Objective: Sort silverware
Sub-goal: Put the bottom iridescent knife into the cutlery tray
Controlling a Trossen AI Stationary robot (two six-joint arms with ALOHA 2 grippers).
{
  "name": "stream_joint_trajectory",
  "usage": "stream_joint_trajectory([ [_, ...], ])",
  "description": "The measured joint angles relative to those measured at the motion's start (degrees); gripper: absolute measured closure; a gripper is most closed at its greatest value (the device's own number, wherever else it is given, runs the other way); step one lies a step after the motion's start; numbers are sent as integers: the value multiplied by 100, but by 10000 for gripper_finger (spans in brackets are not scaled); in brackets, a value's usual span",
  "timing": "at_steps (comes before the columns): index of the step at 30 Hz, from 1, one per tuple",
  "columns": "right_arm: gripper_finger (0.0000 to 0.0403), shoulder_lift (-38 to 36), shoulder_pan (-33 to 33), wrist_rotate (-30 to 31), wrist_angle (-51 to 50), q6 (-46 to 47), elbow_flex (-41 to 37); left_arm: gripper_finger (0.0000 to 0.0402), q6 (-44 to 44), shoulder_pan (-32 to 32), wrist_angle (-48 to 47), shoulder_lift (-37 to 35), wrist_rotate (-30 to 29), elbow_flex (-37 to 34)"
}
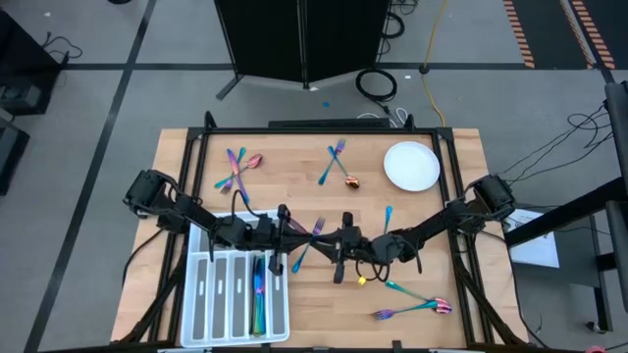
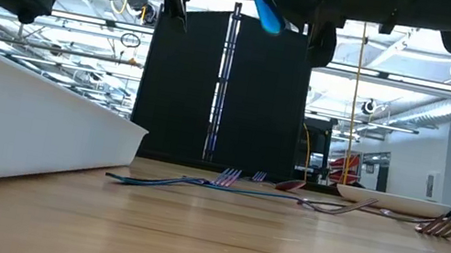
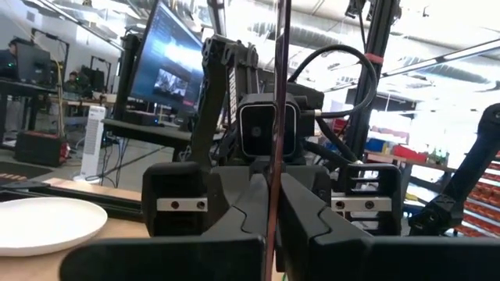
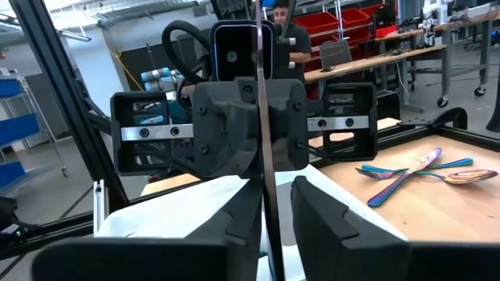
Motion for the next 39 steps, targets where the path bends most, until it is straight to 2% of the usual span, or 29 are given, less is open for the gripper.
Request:
stream_joint_trajectory([
  [7,300,-52,0,15,-30,-388,0,392,-246,31,-441,-317,-67,-9],
  [14,262,-216,2,63,-170,-819,4,392,-849,48,-2135,-1290,-81,-9],
  [21,252,-442,65,140,-865,-819,4,392,-2405,74,-4169,-2394,-94,-4],
  [27,254,-466,148,138,-1116,-771,4,392,-3809,64,-5852,-2943,23,-5],
  [34,254,-478,294,136,-1138,-927,4,392,-5705,-285,-6838,-3008,251,-4],
  [39,254,-574,395,136,-1238,-1084,4,392,-6495,-703,-7346,-3069,243,-4],
])
